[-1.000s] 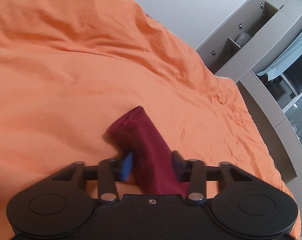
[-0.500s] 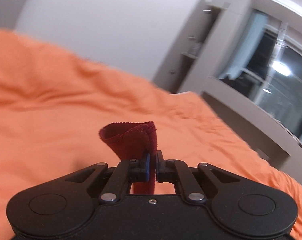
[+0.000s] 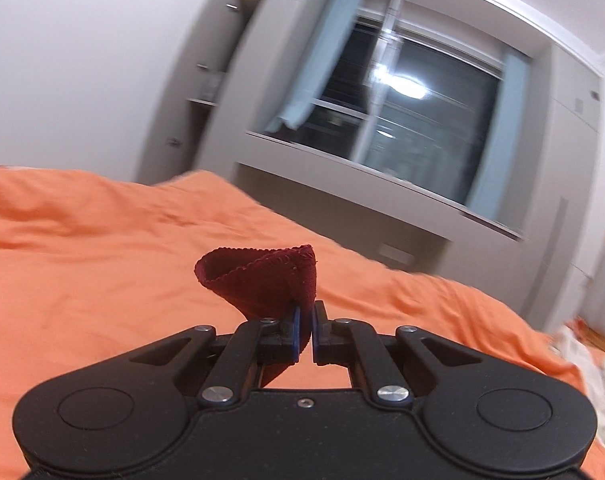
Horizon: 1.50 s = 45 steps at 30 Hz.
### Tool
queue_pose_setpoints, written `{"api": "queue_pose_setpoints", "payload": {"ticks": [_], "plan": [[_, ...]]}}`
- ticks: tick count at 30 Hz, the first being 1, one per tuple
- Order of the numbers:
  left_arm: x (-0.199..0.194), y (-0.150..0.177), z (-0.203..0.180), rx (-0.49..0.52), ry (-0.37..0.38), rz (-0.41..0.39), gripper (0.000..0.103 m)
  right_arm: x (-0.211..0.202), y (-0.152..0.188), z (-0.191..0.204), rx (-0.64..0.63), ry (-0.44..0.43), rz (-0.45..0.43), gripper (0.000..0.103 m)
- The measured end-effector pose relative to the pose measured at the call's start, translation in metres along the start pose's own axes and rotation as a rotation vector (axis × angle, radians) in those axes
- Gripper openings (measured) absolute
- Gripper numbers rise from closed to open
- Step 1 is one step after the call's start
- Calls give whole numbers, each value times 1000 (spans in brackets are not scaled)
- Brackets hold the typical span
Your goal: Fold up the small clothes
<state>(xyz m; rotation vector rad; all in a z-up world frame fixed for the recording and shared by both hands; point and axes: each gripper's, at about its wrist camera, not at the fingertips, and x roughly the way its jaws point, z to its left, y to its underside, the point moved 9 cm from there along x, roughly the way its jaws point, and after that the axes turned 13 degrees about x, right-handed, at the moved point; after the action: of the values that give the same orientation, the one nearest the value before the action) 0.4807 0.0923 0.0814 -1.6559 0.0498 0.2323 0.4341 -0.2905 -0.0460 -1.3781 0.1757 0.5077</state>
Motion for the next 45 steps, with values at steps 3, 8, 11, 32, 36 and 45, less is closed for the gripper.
{"api": "queue_pose_setpoints", "payload": {"ticks": [3, 8, 11, 32, 36, 45], "plan": [[9, 11, -51, 38, 87, 24, 5, 0, -2, -8, -25, 59, -15, 103], [22, 51, -129, 157, 214, 95, 5, 0, -5, -27, -21, 152, -31, 103], [28, 81, -162, 201, 281, 147, 5, -2, -9, -41, 17, 190, -43, 103], [29, 176, -233, 273, 475, 338, 5, -8, -19, -73, 123, 237, -114, 103], [30, 193, -238, 274, 544, 424, 24, -4, -18, -73, 129, 240, -102, 103], [21, 180, -223, 209, 572, 465, 85, 6, -13, -57, 94, 183, -61, 103]]}}
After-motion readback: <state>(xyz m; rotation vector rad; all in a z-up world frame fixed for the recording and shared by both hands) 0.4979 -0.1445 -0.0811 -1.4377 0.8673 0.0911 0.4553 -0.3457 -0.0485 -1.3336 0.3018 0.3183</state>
